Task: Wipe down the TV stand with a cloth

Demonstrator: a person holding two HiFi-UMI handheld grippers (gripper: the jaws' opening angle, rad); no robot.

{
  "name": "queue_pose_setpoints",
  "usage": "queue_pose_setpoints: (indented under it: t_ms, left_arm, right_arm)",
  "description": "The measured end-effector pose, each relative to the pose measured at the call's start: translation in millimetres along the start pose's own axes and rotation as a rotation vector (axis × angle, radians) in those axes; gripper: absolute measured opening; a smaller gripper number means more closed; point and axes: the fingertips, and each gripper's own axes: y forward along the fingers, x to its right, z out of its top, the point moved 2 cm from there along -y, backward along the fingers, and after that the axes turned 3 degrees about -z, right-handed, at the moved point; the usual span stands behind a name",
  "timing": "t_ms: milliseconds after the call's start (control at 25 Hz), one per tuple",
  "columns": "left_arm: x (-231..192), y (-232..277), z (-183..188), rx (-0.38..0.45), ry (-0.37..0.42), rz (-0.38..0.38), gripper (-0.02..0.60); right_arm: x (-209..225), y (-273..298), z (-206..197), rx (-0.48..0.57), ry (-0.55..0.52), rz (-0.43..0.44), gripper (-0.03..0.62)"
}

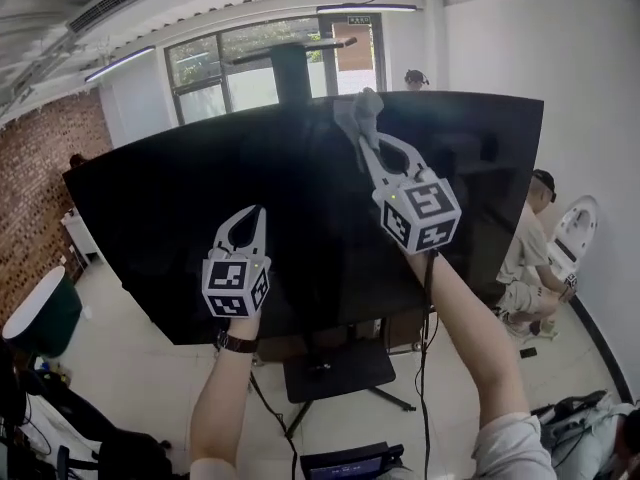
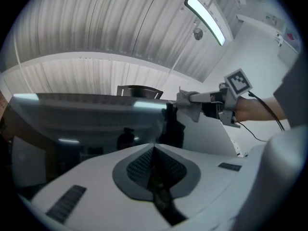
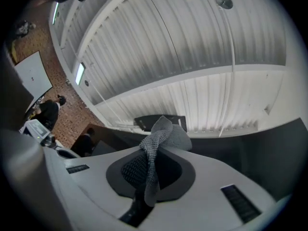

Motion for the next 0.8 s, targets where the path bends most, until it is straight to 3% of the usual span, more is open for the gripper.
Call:
queue_pose_setpoints:
  t_ms: [160,360,560,800]
  left_arm:
    - [25,-46,-97,-0.059,-0.076,-0.029,0.021]
    - [50,-80,-244,-0.192,-0.140,-0.068,0.021]
    - [69,-110,-397,-0.267,-0.123,-0.071,0.021]
    - [99,-146,-567,-0.303,-0.142,-0.023,0.021]
  right_arm:
    - [-89,-75,-120,-0.112,0.053,0.029,0.023]
    - [-162,-127,-280,-0.302,0.135,0.047,0.025]
    - [-237,-180,-427,-0.356,0.187,0.096,0.023]
    - [-291,-246,-594,-0.352,0.217,0.109,0.025]
